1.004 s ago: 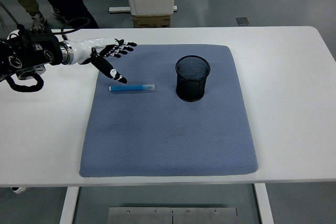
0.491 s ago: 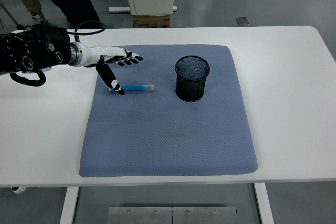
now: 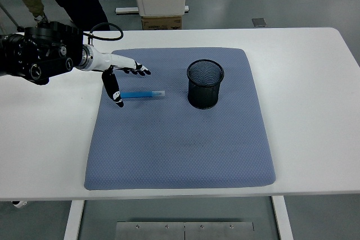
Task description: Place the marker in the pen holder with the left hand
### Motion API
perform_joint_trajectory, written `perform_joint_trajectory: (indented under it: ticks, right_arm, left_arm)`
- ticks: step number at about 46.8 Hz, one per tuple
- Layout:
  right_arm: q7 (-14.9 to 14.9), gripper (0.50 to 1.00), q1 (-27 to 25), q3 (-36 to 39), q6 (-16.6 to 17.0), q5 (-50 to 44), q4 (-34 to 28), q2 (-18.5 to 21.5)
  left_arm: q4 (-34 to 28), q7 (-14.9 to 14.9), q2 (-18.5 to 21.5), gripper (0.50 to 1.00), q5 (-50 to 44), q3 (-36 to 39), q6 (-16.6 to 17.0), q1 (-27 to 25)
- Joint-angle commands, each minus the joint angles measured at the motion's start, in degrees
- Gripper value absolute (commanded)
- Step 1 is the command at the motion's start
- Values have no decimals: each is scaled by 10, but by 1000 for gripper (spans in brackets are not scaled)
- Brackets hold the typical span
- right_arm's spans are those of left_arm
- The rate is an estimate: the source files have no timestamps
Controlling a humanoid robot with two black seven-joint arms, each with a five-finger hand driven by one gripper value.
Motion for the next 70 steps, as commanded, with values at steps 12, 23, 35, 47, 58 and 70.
perform_joint_trajectory:
  ticks: [12,23,35,47,58,70]
  right_arm:
    - [0,1000,0,0,0,0,0,0]
    - [0,1000,0,0,0,1,0,0]
    - [0,1000,0,0,0,1,0,0]
    - [0,1000,0,0,0,0,0,0]
    - [0,1000,0,0,0,1,0,0]
    - [0,1000,0,0,0,1,0,0]
  left_arm:
    - [2,0,-20,1000,43,0,1,-5]
    - [0,1,-26,1000,52,1,1,-4]
    - [0,4,-35,1000,54,1,1,-3]
    - [1,5,-39,1000,95,1,4,-2]
    - [2,26,-42,997,96,1,4,3]
    - [5,47,-43,968,96,1,4,3]
